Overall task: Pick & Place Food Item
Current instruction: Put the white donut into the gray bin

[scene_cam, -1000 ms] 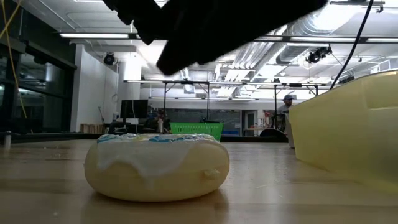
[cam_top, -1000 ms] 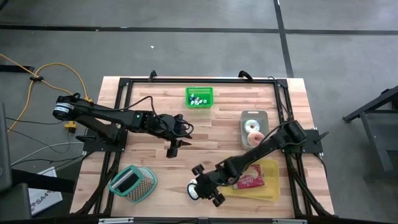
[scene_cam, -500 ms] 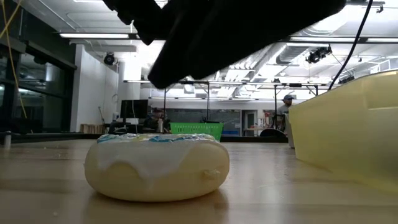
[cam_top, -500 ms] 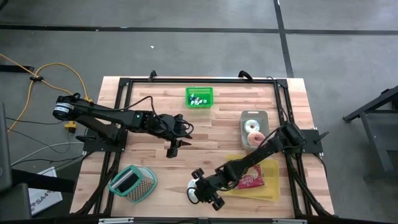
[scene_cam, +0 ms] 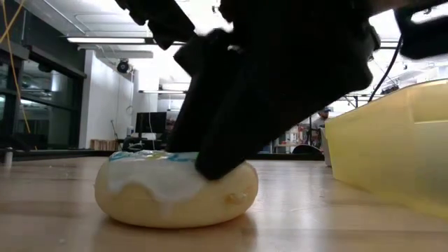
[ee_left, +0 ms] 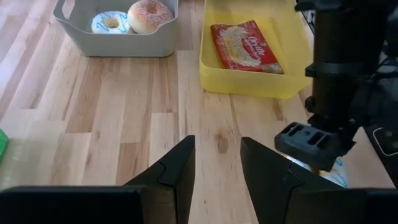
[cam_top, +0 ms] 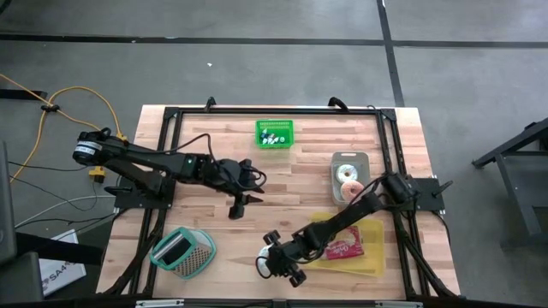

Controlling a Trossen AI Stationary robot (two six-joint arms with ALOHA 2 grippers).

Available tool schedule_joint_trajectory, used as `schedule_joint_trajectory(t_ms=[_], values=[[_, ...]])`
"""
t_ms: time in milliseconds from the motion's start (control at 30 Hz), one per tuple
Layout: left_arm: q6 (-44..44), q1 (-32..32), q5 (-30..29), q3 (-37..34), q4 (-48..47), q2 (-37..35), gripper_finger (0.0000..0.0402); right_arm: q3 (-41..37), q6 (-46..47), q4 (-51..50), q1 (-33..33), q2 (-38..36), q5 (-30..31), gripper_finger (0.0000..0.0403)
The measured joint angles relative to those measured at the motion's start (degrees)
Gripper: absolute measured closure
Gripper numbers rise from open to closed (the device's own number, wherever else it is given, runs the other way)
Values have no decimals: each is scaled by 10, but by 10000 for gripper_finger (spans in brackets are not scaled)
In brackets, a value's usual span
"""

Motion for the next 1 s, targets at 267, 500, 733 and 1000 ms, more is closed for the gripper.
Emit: schedule_joint_trajectory(t_ms=[267, 500, 733, 1000], values=[[0, -10, 0, 0, 1, 0, 279, 0, 25, -2, 0, 5, -1, 242], [-8, -11, 0, 0, 1, 0, 279, 0, 25, -6, 0, 5, -2, 260], [-9, -11, 0, 0, 1, 0, 279, 0, 27, -7, 0, 5, -4, 307], [-9, -11, 0, 0, 1, 0, 279, 0, 27, -7, 0, 5, -4, 338]])
